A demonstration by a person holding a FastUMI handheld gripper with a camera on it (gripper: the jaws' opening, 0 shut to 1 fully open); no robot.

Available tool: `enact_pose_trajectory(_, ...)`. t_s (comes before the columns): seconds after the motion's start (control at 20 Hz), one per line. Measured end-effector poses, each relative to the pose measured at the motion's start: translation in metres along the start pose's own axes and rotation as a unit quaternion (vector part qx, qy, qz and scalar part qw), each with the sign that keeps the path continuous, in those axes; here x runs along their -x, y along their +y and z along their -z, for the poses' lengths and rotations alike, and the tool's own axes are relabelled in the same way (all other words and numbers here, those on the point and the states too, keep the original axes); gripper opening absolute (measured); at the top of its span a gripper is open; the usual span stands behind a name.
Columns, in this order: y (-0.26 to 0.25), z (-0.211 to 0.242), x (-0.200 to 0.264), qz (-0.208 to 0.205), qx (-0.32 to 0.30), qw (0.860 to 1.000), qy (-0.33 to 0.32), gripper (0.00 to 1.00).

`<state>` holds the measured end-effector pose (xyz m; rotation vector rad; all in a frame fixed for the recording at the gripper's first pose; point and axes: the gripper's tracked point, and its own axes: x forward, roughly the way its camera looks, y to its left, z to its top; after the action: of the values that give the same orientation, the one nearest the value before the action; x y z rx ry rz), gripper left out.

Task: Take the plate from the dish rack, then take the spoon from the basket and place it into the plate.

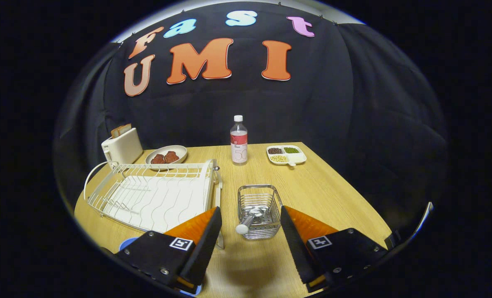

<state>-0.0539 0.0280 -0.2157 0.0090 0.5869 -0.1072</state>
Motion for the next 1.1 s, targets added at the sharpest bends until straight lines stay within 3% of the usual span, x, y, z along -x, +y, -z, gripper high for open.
enact_pose_trajectory(0.15, -0.003, 0.008, -0.011, -0.001, -0.001, 1.0, 0.006, 0.69)
enact_pose_trajectory(0.5, -0.004, 0.011, -0.021, -0.004, 0.004, 1.0, 0.01, 0.14)
enact_pose_trajectory(0.65, -0.01, 0.004, -0.019, 0.001, -0.005, 1.0, 0.005, 0.08)
enact_pose_trajectory(1.1, -0.015, -0.043, 0.027, 0.007, 0.008, 0.999, -0.035, 0.08)
